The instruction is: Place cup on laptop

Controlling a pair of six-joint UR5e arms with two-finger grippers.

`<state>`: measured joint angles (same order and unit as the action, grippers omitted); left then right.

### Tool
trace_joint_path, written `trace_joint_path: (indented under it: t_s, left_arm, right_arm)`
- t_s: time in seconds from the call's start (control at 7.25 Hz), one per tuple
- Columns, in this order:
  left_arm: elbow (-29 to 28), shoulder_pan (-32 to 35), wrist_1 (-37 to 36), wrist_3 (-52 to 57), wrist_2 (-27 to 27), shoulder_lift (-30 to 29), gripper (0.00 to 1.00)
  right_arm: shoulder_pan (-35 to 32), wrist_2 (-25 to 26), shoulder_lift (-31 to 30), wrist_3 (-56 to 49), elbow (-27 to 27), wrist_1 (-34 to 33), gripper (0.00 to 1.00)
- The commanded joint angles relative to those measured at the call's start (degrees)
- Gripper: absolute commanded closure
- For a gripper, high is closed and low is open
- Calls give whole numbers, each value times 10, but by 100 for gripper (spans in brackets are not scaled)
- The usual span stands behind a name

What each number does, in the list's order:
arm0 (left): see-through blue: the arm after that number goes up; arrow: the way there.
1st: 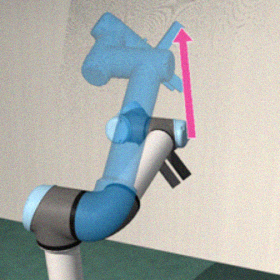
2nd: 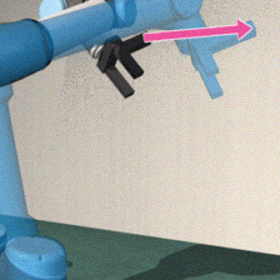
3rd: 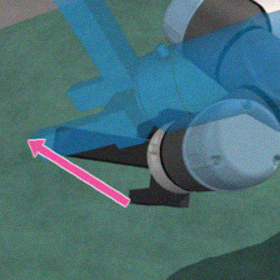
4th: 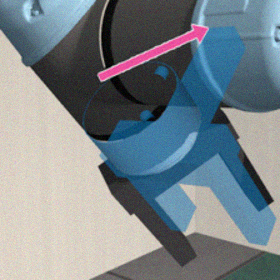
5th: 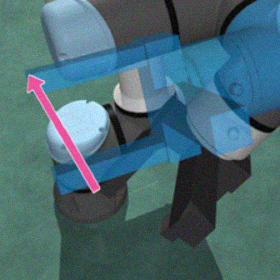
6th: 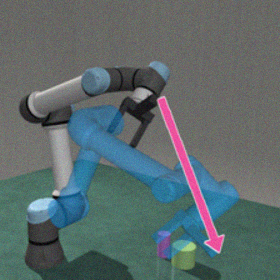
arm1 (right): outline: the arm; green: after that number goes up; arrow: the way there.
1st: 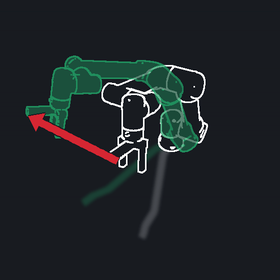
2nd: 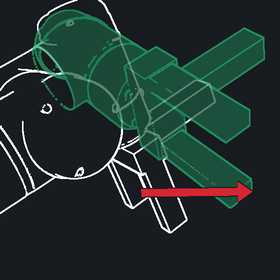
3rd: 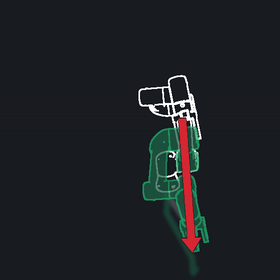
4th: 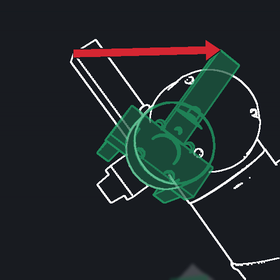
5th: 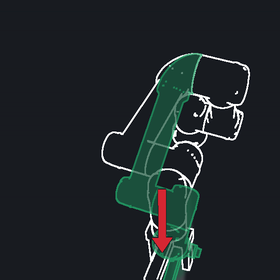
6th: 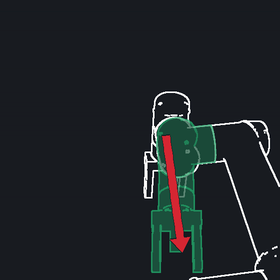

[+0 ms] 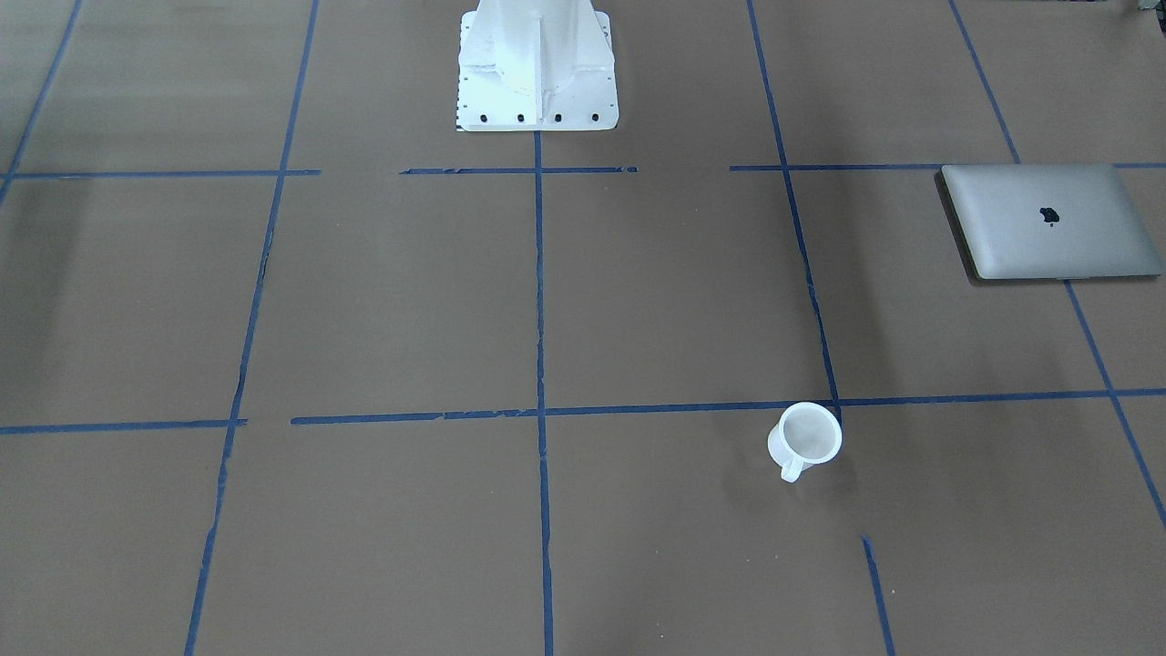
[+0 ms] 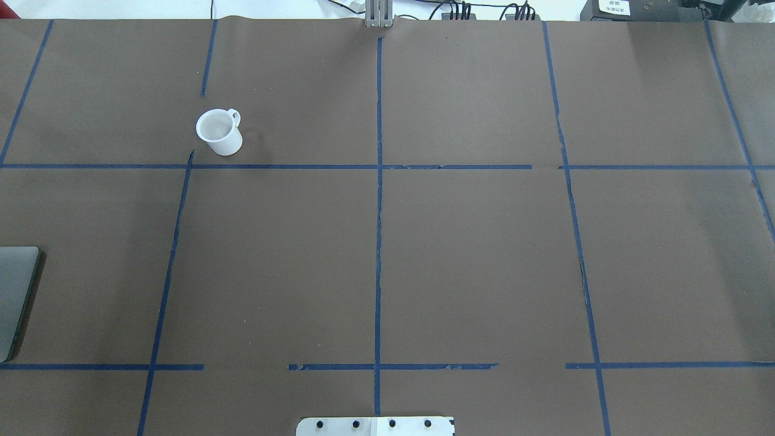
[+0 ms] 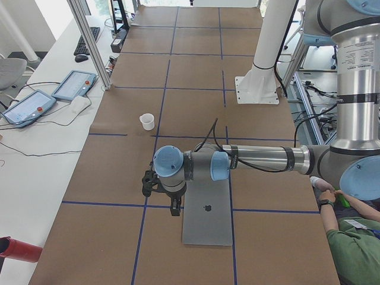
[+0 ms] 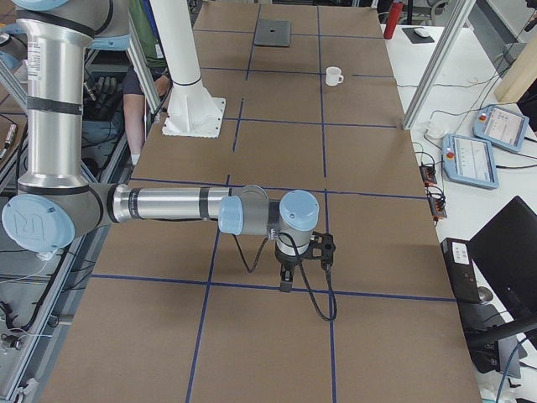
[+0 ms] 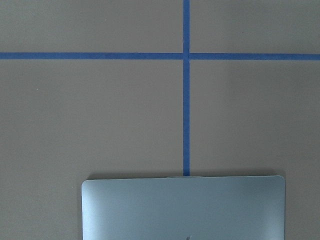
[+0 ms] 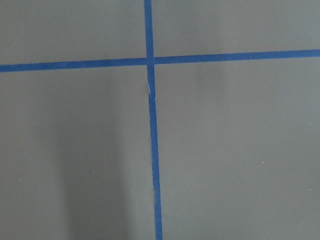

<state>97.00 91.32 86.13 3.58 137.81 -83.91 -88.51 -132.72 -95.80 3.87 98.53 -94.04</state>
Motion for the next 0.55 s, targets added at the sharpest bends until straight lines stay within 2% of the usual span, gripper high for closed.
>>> trace_joint_path:
  t_s: [0.0,0.41]
  left_arm:
    - [2,1,9,16,-12,-2,0]
    - [12,-7,8,-25,-18,-59,0]
  right_arm:
    - [0,0,0,1,0,0,0]
    - [0,0,0,0,0,0,0]
